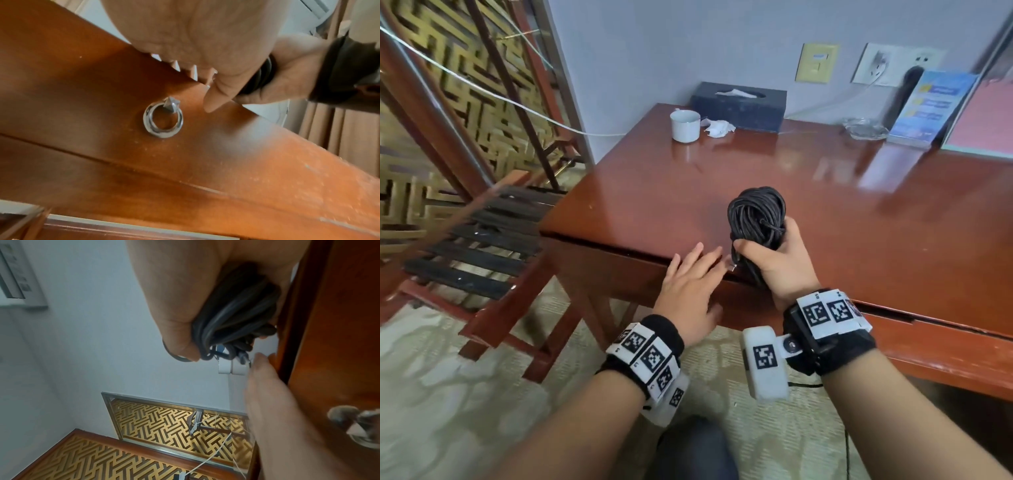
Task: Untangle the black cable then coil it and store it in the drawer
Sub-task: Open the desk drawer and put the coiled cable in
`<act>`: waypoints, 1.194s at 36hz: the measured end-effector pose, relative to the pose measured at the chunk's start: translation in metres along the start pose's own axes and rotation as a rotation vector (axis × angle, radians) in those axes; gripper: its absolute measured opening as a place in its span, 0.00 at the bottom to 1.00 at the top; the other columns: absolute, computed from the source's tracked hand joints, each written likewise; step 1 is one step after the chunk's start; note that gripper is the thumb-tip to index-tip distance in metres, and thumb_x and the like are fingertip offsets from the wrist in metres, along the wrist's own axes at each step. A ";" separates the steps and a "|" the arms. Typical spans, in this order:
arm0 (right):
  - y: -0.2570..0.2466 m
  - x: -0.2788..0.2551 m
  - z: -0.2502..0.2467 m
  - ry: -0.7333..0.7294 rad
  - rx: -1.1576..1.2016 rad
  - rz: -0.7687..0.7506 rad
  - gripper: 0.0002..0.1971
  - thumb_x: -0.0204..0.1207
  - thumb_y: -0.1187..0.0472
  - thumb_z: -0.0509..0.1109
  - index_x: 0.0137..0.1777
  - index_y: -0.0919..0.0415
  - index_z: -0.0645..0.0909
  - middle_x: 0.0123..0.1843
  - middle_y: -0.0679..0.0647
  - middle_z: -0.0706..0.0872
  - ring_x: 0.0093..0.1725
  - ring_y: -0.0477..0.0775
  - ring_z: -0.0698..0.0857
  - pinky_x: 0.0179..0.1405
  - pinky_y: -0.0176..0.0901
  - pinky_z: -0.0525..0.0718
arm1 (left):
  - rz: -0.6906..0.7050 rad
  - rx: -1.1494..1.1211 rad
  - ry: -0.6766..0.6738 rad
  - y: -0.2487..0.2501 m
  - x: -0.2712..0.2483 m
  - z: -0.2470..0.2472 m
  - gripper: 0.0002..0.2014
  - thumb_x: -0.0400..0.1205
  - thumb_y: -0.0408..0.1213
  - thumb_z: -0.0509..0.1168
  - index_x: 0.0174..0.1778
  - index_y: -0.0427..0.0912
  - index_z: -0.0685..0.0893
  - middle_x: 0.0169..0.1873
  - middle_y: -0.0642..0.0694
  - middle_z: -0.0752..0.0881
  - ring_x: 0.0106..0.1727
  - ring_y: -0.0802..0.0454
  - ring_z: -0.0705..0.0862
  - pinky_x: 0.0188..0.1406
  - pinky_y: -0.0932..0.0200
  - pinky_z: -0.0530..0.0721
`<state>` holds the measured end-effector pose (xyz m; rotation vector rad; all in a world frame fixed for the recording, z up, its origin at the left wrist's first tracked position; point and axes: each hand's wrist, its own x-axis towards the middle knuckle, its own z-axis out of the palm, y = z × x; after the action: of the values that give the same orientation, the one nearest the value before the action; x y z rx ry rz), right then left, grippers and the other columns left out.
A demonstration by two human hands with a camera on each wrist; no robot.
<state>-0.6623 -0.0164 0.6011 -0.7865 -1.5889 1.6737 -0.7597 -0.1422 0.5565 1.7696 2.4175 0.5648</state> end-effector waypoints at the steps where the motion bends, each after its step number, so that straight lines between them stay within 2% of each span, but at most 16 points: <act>1: 0.001 -0.002 0.000 0.012 -0.007 -0.011 0.27 0.66 0.71 0.78 0.63 0.61 0.71 0.56 0.60 0.86 0.56 0.57 0.87 0.56 0.58 0.87 | 0.008 0.039 -0.015 0.000 -0.003 0.003 0.41 0.78 0.39 0.64 0.85 0.53 0.51 0.86 0.54 0.48 0.86 0.50 0.39 0.80 0.48 0.32; 6: 0.001 -0.011 0.003 0.037 -0.037 -0.019 0.28 0.66 0.69 0.78 0.63 0.61 0.71 0.57 0.58 0.86 0.55 0.54 0.87 0.53 0.52 0.88 | 0.021 0.135 -0.058 -0.004 -0.017 0.006 0.45 0.79 0.41 0.64 0.85 0.58 0.41 0.85 0.52 0.37 0.85 0.48 0.33 0.81 0.40 0.34; 9: -0.001 -0.016 0.003 0.043 -0.059 -0.034 0.27 0.68 0.70 0.77 0.64 0.62 0.70 0.55 0.55 0.85 0.52 0.48 0.86 0.45 0.36 0.86 | -0.007 0.135 -0.053 -0.006 -0.030 0.011 0.46 0.78 0.39 0.64 0.84 0.61 0.39 0.84 0.54 0.34 0.84 0.50 0.30 0.78 0.30 0.36; 11: -0.001 -0.020 0.003 0.043 -0.077 -0.042 0.27 0.68 0.70 0.77 0.64 0.62 0.70 0.54 0.53 0.85 0.52 0.46 0.86 0.44 0.31 0.85 | -0.042 0.120 -0.021 -0.005 -0.036 0.015 0.46 0.78 0.37 0.64 0.83 0.63 0.41 0.85 0.56 0.36 0.85 0.51 0.33 0.79 0.29 0.41; 13: 0.001 -0.024 0.003 0.056 -0.096 -0.038 0.27 0.67 0.68 0.78 0.64 0.61 0.71 0.55 0.53 0.86 0.54 0.49 0.86 0.51 0.38 0.85 | -0.064 0.103 0.038 -0.004 -0.038 0.017 0.44 0.77 0.36 0.65 0.83 0.63 0.47 0.85 0.54 0.43 0.86 0.51 0.40 0.78 0.33 0.51; 15: 0.005 -0.029 0.002 0.078 -0.116 -0.041 0.28 0.65 0.66 0.80 0.63 0.59 0.72 0.55 0.54 0.86 0.56 0.52 0.86 0.57 0.48 0.85 | -0.068 0.084 0.111 -0.002 -0.037 0.017 0.41 0.73 0.35 0.65 0.82 0.61 0.57 0.83 0.51 0.56 0.84 0.50 0.51 0.72 0.38 0.61; 17: 0.007 -0.034 0.001 0.082 -0.122 -0.048 0.28 0.63 0.63 0.81 0.61 0.57 0.73 0.55 0.54 0.87 0.56 0.53 0.87 0.58 0.53 0.85 | -0.073 0.068 0.154 0.000 -0.035 0.017 0.39 0.70 0.36 0.67 0.79 0.59 0.66 0.76 0.51 0.66 0.81 0.50 0.60 0.65 0.42 0.66; 19: 0.008 -0.039 -0.001 0.069 -0.129 -0.047 0.29 0.61 0.62 0.82 0.61 0.56 0.73 0.55 0.54 0.87 0.55 0.53 0.87 0.55 0.51 0.86 | -0.101 0.062 0.183 0.003 -0.032 0.016 0.37 0.67 0.38 0.67 0.76 0.58 0.70 0.71 0.52 0.71 0.76 0.51 0.65 0.61 0.44 0.68; 22: 0.007 -0.045 -0.007 0.085 -0.175 -0.075 0.28 0.65 0.66 0.81 0.62 0.57 0.73 0.53 0.51 0.86 0.54 0.50 0.86 0.48 0.38 0.85 | -0.138 0.064 0.199 0.005 -0.026 0.013 0.34 0.68 0.39 0.67 0.73 0.54 0.72 0.69 0.52 0.72 0.72 0.50 0.69 0.59 0.45 0.68; 23: 0.006 -0.047 -0.009 0.103 -0.193 -0.088 0.28 0.65 0.66 0.80 0.62 0.57 0.72 0.52 0.49 0.86 0.54 0.49 0.86 0.48 0.38 0.84 | -0.140 0.067 0.197 0.006 -0.024 0.012 0.33 0.68 0.39 0.67 0.72 0.54 0.73 0.68 0.52 0.73 0.70 0.50 0.70 0.58 0.46 0.68; 27: 0.009 -0.053 -0.015 0.142 -0.210 -0.101 0.28 0.64 0.65 0.81 0.61 0.55 0.73 0.52 0.49 0.86 0.53 0.49 0.86 0.56 0.49 0.84 | -0.165 0.052 0.201 0.009 -0.020 0.007 0.26 0.69 0.42 0.67 0.66 0.54 0.77 0.60 0.53 0.74 0.64 0.49 0.72 0.54 0.48 0.67; 30: 0.009 -0.059 -0.019 0.118 -0.215 -0.111 0.28 0.66 0.70 0.79 0.62 0.57 0.72 0.51 0.48 0.85 0.51 0.44 0.84 0.55 0.44 0.83 | -0.190 0.042 0.193 0.011 -0.019 0.005 0.23 0.70 0.46 0.66 0.63 0.55 0.77 0.58 0.53 0.73 0.62 0.50 0.71 0.54 0.49 0.66; 33: 0.011 -0.066 -0.022 0.093 -0.266 -0.106 0.28 0.66 0.69 0.79 0.62 0.55 0.71 0.51 0.46 0.84 0.51 0.40 0.83 0.53 0.39 0.81 | -0.199 0.029 0.188 0.012 -0.020 0.004 0.22 0.71 0.47 0.67 0.63 0.55 0.77 0.56 0.53 0.73 0.62 0.50 0.71 0.55 0.49 0.67; 36: 0.014 -0.074 -0.025 0.109 -0.257 -0.090 0.27 0.67 0.68 0.79 0.62 0.55 0.71 0.52 0.47 0.85 0.52 0.44 0.84 0.53 0.41 0.83 | -0.210 0.009 0.187 0.015 -0.025 0.003 0.20 0.71 0.47 0.67 0.59 0.55 0.77 0.54 0.53 0.72 0.61 0.49 0.71 0.54 0.50 0.67; 40: 0.010 -0.087 -0.028 0.083 -0.207 -0.083 0.25 0.68 0.71 0.77 0.63 0.60 0.73 0.51 0.50 0.86 0.50 0.44 0.85 0.46 0.28 0.82 | -0.202 0.014 0.237 0.014 -0.046 0.005 0.15 0.74 0.55 0.68 0.54 0.56 0.77 0.51 0.55 0.72 0.57 0.50 0.71 0.51 0.53 0.65; 43: 0.005 -0.093 -0.033 -0.006 -0.231 -0.014 0.25 0.64 0.63 0.81 0.60 0.57 0.76 0.53 0.52 0.88 0.54 0.50 0.86 0.55 0.44 0.84 | -0.190 0.026 0.254 0.013 -0.060 0.005 0.15 0.75 0.60 0.68 0.49 0.55 0.78 0.46 0.57 0.70 0.54 0.51 0.70 0.51 0.54 0.63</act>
<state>-0.5824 -0.0731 0.5909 -0.8833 -1.8094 1.5004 -0.7271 -0.1937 0.5480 1.5356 2.7329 0.7814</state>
